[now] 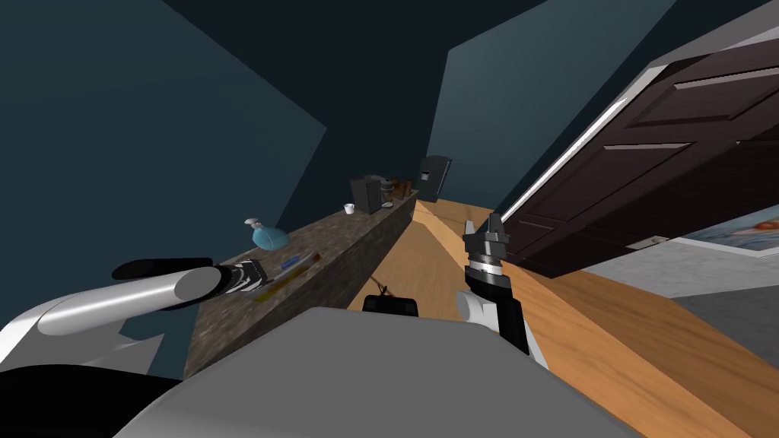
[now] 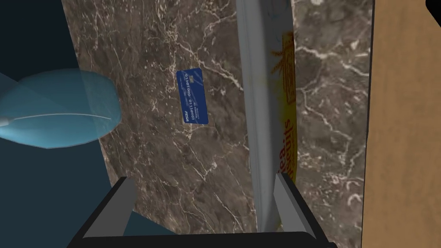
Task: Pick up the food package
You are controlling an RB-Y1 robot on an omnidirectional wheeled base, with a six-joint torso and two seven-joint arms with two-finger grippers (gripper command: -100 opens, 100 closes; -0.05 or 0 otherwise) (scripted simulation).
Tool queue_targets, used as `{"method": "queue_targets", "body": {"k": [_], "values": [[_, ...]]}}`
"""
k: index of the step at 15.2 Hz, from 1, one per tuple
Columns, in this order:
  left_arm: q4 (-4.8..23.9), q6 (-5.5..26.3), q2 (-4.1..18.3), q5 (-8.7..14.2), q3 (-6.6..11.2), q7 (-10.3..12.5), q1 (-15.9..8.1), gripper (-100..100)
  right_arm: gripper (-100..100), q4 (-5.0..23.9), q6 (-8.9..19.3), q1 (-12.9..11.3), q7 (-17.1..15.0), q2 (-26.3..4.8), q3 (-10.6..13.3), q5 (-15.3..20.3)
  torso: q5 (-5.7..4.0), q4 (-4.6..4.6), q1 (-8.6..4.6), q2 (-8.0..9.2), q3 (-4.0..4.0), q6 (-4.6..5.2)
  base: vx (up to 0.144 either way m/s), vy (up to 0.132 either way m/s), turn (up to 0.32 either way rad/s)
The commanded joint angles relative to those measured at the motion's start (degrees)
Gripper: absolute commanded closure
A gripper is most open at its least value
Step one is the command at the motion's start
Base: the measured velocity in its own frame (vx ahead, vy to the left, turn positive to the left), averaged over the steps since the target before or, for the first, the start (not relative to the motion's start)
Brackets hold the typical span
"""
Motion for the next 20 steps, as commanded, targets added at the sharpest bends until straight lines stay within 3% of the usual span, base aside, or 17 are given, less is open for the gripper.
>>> {"method": "queue_targets", "body": {"k": [1,20], "values": [[0.35,2.86,0.23,0.89,0.99,0.96,-0.03,-100,0,0.0,0.0,0.0,0.0,0.0,0.0,0.0,0.0,0.0,0.0,0.0,0.0,0.0,0.05,-0.004,-0.01],[3.21,22.43,1.87,5.05,5.38,4.55,-0.33,-100,0,0.0,0.0,0.0,0.0,0.0,0.0,0.0,0.02,-0.01,0.09,-0.04,-0.02,0.0,0.065,0.001,-0.005]]}}
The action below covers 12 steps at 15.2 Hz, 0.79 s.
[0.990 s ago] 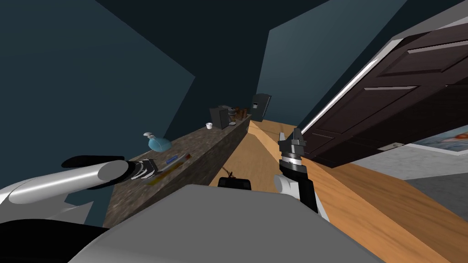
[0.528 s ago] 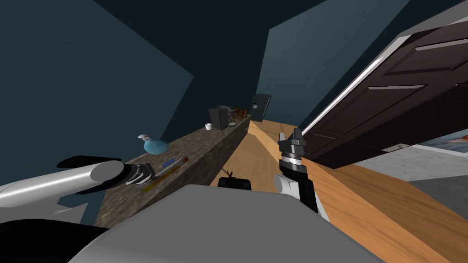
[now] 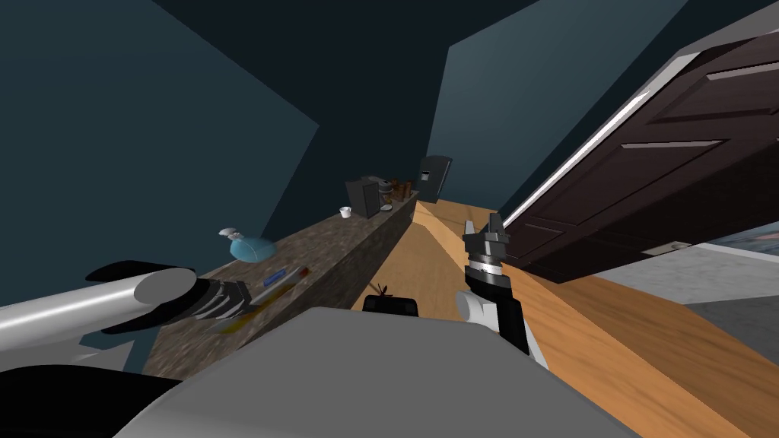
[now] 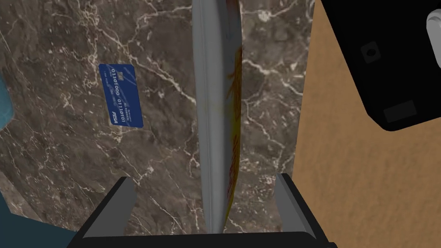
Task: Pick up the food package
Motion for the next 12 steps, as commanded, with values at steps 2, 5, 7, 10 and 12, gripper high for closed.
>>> {"method": "queue_targets", "body": {"k": [2,5,7,10,12], "values": [[0.32,3.13,0.29,0.45,0.45,0.48,-0.08,-100,0,0.0,0.0,0.0,0.0,0.0,0.0,0.0,0.0,0.0,0.0,0.02,0.01,0.0,0.043,0.012,-0.005],[2.54,-0.29,-0.18,-0.91,-0.93,-0.51,-0.38,-100,0,0.0,0.0,-0.01,0.0,0.0,0.0,0.0,0.01,0.03,-0.03,0.14,0.08,0.0,0.004,-0.001,-0.003],[3.9,-1.77,-0.4,-1.63,-1.68,-1.0,-0.58,-100,0,0.0,0.0,-0.01,0.0,0.0,0.0,0.0,-0.01,0.05,-0.07,0.24,0.14,0.0,-0.018,-0.01,-0.004],[3.64,-1.6,-0.46,-1.53,-1.57,-0.95,-0.47,100,0,0.0,0.0,-0.01,0.0,0.0,0.0,0.0,-0.01,0.07,-0.07,0.29,0.17,-0.01,-0.01,-0.004,-0.001],[3.63,-1.61,-0.46,-1.53,-1.57,-0.95,-0.47,100,0,0.0,0.0,-0.01,0.0,0.0,0.0,0.0,-0.01,0.06,-0.06,0.26,0.15,-0.01,0.0,0.0,0.0]]}}
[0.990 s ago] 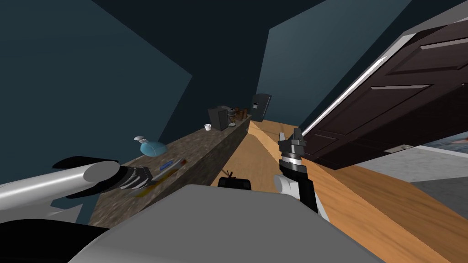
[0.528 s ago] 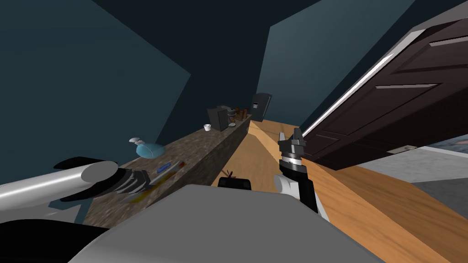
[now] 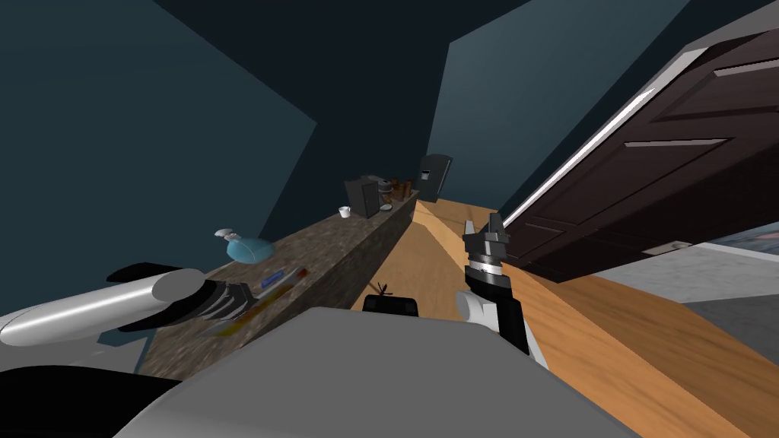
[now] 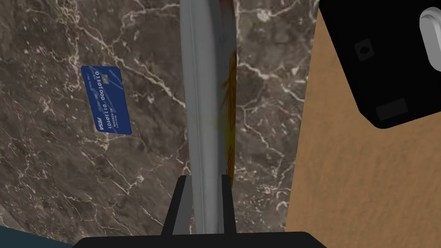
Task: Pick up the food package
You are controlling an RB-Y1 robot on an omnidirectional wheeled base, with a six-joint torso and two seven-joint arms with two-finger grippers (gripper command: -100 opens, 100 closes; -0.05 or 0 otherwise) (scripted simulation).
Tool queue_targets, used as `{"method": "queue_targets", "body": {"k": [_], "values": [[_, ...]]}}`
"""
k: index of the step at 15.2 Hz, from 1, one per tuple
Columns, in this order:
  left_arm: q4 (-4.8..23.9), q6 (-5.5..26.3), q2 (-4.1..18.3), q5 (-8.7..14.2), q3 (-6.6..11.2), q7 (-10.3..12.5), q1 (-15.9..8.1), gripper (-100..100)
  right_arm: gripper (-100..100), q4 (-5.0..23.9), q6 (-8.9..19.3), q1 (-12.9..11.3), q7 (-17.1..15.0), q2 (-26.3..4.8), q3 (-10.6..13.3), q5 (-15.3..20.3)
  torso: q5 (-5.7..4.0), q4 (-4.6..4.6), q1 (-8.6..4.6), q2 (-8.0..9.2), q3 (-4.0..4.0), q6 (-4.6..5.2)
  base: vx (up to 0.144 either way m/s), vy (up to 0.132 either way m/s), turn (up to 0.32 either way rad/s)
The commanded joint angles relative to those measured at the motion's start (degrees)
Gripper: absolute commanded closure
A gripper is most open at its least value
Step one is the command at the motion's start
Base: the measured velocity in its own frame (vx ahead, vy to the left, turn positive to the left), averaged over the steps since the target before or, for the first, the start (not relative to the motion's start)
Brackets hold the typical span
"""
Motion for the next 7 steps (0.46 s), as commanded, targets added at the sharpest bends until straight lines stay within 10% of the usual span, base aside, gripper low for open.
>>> {"method": "queue_targets", "body": {"k": [1,7], "values": [[0.0,0.0,0.0,0.0,0.0,0.0,0.0,100,0,0.0,0.0,0.0,0.0,0.0,0.0,0.0,0.0,0.0,0.0,0.0,0.0,0.0,0.0,0.0,0.0],[-2.38,2.79,0.62,1.32,1.31,1.01,0.16,100,0,0.0,0.0,0.0,0.0,0.0,0.0,0.0,-0.02,-0.01,0.0,-0.07,-0.04,-0.01,0.012,0.006,0.004]]}}
